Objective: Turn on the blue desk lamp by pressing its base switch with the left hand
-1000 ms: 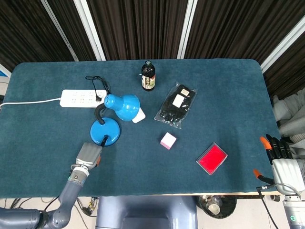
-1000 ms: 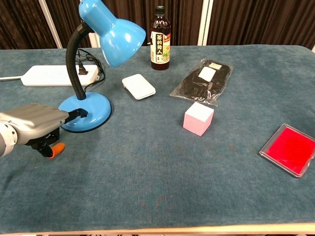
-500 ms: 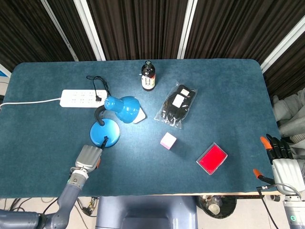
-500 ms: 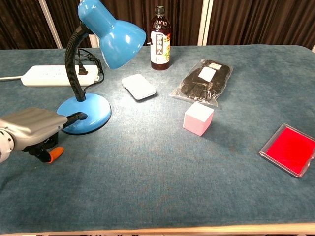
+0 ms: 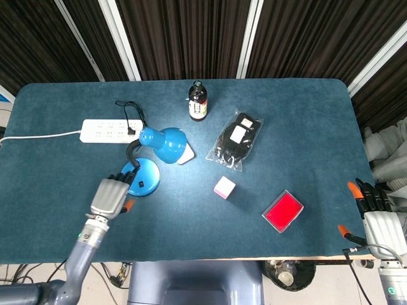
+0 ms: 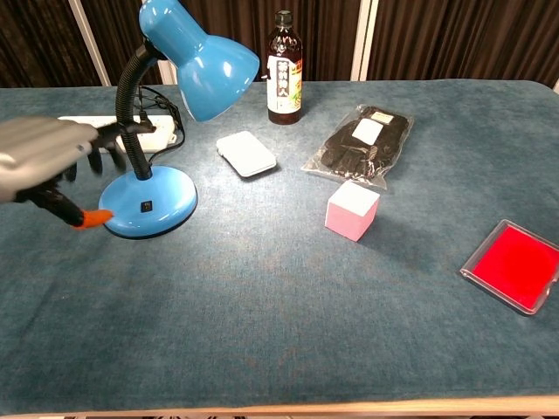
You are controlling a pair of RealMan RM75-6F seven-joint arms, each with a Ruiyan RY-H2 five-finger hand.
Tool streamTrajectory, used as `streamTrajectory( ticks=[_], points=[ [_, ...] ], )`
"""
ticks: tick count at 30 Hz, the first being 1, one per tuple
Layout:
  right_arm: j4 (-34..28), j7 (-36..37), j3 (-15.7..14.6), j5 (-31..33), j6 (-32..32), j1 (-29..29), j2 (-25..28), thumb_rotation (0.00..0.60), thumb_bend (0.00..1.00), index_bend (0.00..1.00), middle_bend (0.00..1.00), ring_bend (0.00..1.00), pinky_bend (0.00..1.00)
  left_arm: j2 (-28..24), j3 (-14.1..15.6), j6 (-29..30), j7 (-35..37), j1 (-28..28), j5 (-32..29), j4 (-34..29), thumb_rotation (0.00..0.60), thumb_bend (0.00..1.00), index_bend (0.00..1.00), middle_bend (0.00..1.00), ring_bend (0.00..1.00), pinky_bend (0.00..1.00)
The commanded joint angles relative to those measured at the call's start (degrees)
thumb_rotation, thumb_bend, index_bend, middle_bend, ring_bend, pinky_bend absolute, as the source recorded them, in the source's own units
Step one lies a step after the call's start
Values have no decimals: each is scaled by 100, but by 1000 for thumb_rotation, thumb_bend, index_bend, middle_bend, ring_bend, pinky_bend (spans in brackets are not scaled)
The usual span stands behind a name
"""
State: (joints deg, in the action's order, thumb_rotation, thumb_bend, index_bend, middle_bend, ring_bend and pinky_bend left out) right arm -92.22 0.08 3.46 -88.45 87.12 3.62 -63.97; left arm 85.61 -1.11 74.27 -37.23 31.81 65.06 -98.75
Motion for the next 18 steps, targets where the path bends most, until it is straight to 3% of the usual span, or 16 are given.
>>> streamTrajectory(
  ticks=[1, 5, 12, 15, 18],
  points=[
    [2, -9, -1, -7, 4, 0, -3, 600, 249, 0, 0, 0, 0, -594, 359, 381, 331, -367, 602, -164, 600, 167, 0, 0, 0, 122],
    [2, -56, -5, -11, 9, -3, -12, 600, 250, 0, 0, 0, 0, -1086, 725, 848, 816, -807, 1132, -77, 600, 100, 0, 0, 0, 101],
    [-10, -190, 0, -4, 14, 1, -60, 600, 250, 0, 0, 0, 0, -1600, 1141, 1696, 1792, -1612, 1799, 264, 600, 98, 0, 0, 0, 50],
    [-14, -225, -5, -16, 15, 4, -71, 600, 250, 0, 0, 0, 0, -1663, 1206, 1728, 2029, -1778, 1842, 415, 600, 98, 0, 0, 0, 50],
    [0, -239, -5, -10, 10, 4, -70, 600, 250, 0, 0, 0, 0, -1664, 1075, 1703, 2226, -1817, 1827, 417, 600, 98, 0, 0, 0, 39]
  ],
)
